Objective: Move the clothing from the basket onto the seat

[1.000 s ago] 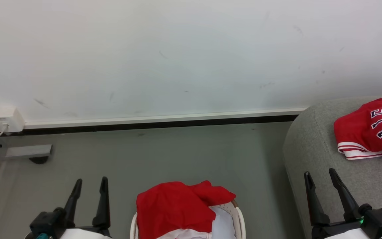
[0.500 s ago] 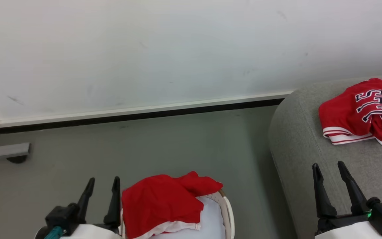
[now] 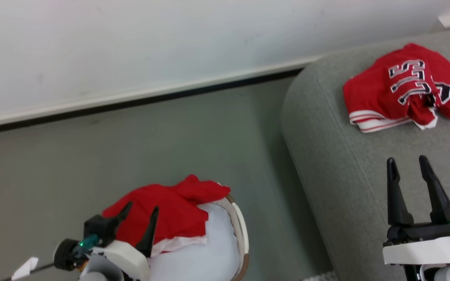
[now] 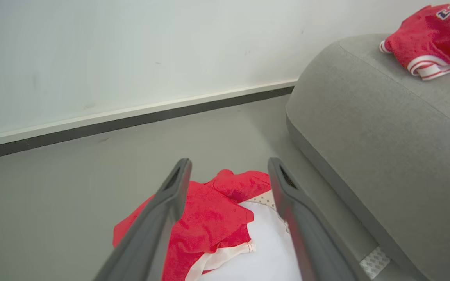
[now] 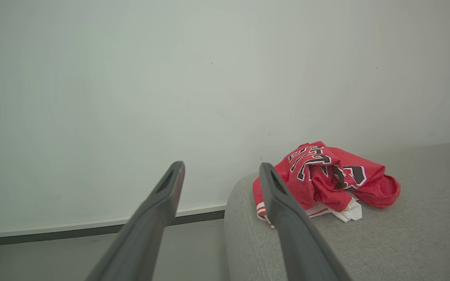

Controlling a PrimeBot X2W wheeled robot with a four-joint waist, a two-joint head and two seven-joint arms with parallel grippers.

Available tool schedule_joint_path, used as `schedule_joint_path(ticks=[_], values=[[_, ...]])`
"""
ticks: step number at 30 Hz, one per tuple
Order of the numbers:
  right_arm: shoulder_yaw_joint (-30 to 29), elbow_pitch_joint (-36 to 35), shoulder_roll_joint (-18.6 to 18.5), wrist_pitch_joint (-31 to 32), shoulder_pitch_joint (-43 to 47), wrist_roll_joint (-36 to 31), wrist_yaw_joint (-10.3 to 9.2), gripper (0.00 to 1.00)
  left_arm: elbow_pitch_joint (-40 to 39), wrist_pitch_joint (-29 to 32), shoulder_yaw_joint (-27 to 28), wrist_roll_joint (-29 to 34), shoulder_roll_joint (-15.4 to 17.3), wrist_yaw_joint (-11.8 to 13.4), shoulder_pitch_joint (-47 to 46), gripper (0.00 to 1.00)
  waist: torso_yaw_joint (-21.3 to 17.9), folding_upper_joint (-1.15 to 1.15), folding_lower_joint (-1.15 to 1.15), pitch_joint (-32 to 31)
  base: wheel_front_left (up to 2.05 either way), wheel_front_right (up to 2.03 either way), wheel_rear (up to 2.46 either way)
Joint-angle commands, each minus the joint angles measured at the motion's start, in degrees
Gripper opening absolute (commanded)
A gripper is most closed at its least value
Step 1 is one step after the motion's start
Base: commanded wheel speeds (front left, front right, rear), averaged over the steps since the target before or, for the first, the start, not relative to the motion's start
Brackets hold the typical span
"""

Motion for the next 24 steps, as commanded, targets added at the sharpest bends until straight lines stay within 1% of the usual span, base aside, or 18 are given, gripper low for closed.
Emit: schedule_joint_path(ticks=[1,7,13,15,16,24], values=[[-0.30,-0.36,-0.01,-0.02,-0.74,-0.08,-0.13,1.00,1.15,0.26,-0.57,-0.28,0.98,0.11,-1.43,1.00,-2.59,0.00,-0.01,3.06,0.00,0.00,0.00],[-0.64,-2.62,0.70,-0.02,-2.84,0.12,-0.13,1.00,10.52,2.24,-6.17,0.92,4.28,0.10,-8.67,1.00,-5.76,0.00,-0.01,9.48,0.00,0.00,0.00],[-0.35,-4.92,1.29,-0.02,-5.57,0.85,-0.13,1.00,19.14,4.42,-11.91,1.14,6.88,0.10,-15.17,1.00,-8.47,0.00,-0.01,15.76,0.00,0.00,0.00],[-0.74,-6.10,1.35,-0.02,-6.63,0.95,-0.13,1.00,21.61,5.05,-14.03,1.00,7.28,0.10,-17.07,1.00,-9.25,0.00,-0.01,17.69,0.00,0.00,0.00],[-1.33,-7.51,1.35,-0.02,-7.51,2.06,-0.13,1.00,24.23,5.91,-16.23,1.00,7.64,0.10,-18.66,1.00,-9.97,0.00,-0.01,19.36,0.00,0.00,0.00],[-1.34,-13.40,1.41,-0.01,-10.84,5.12,-0.13,1.00,32.39,8.01,-21.80,1.37,10.67,0.10,-25.12,1.00,-12.84,0.00,-0.01,26.02,0.00,0.00,0.00]])
